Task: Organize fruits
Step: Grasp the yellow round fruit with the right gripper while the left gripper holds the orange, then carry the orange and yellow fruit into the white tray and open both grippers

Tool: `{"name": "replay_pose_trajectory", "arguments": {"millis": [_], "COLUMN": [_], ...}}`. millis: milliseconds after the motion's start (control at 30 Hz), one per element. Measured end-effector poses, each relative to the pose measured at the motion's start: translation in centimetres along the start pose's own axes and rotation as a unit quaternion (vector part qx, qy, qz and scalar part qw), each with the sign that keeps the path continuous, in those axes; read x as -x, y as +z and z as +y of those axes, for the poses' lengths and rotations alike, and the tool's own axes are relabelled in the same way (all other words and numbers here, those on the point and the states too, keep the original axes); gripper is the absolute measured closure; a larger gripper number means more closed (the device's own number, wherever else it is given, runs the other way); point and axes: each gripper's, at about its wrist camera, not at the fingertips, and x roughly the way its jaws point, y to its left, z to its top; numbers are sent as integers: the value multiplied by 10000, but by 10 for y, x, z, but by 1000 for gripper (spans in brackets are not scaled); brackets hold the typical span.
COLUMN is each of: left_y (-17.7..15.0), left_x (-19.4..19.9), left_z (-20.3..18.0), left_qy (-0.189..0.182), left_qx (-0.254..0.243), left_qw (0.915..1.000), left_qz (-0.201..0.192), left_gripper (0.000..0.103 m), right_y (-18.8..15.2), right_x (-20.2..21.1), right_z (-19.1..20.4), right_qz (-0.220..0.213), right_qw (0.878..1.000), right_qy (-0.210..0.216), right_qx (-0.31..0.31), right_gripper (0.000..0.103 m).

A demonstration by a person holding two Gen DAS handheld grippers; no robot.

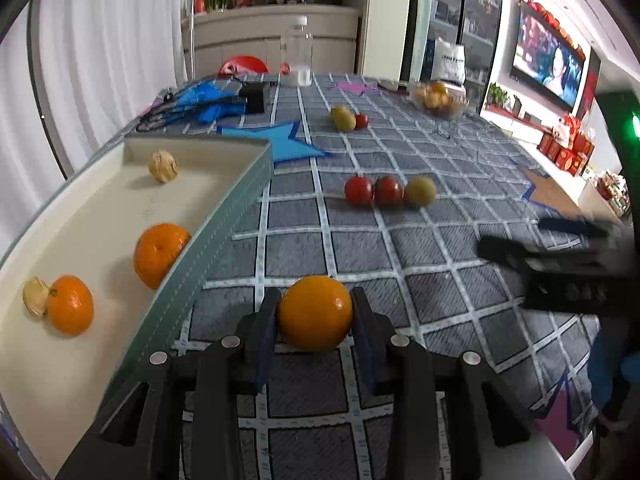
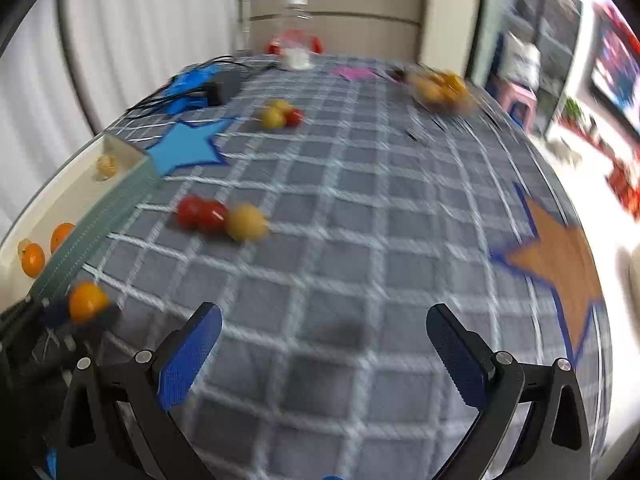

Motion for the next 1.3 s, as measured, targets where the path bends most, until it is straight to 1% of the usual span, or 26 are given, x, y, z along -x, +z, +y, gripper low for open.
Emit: {"name": "replay_pose_trajectory", "arguments": {"millis": [100,133,167,200,267,333,367,400,433,500,600,767,900,1000,1100,1300], "left_y": [-1,-1,-1,-1,-1,-1,-2,-2,-2,-3,-3,-4,-4,-4,-4,-7], "left_x": [1,1,1,1,2,2,2,2,3,3,3,4,6,9,10,10], "left_z": [-1,0,1,1,1,0,-1,-1,-1,-1,-2,-3,1,6,9,2], "left_qy": [1,-11,-36,-53,-64,-36,-17,-11,-9,-9,3,31,-79,-129,-241,-47], "left_qx": [-25,-13,6,17,20,-6,-23,-32,-31,-32,-43,-79,-14,145,206,47], "left_qw": [10000,10000,10000,10000,10000,10000,10000,10000,10000,10000,10000,10000,10000,9997,9994,9999], "left_qz": [-30,-27,-27,-28,-30,-35,-37,-38,-41,-41,-45,-44,-58,-124,-134,-120], "left_gripper": [65,65,65,65,65,65,65,65,65,65,65,65,65,65,65,65], "right_y": [16,20,23,25,29,30,31,32,32,31,25,1,-19,-34,-45,-57], "right_x": [-13,-17,-21,-27,-38,-41,-41,-41,-41,-37,-27,-2,11,18,24,31], "right_z": [20,24,28,29,28,24,21,22,21,16,9,-5,-14,-20,-23,-24], "right_qz": [-106,-120,-121,-83,34,-1,-60,-79,-85,-99,-174,-174,-121,-132,-127,-232], "right_qw": [9996,9994,9992,9991,9995,9998,9998,9997,9996,9991,9986,9970,9957,9951,9956,9966], "right_qy": [-59,-79,-94,-77,26,178,175,205,271,410,479,667,765,762,668,494], "right_qx": [267,322,375,400,313,119,73,74,68,-37,-163,-345,-509,-619,-646,-613], "right_gripper": [0,2,11,23,35,40,53,71,75,75,75,75,75,75,75,75]}}
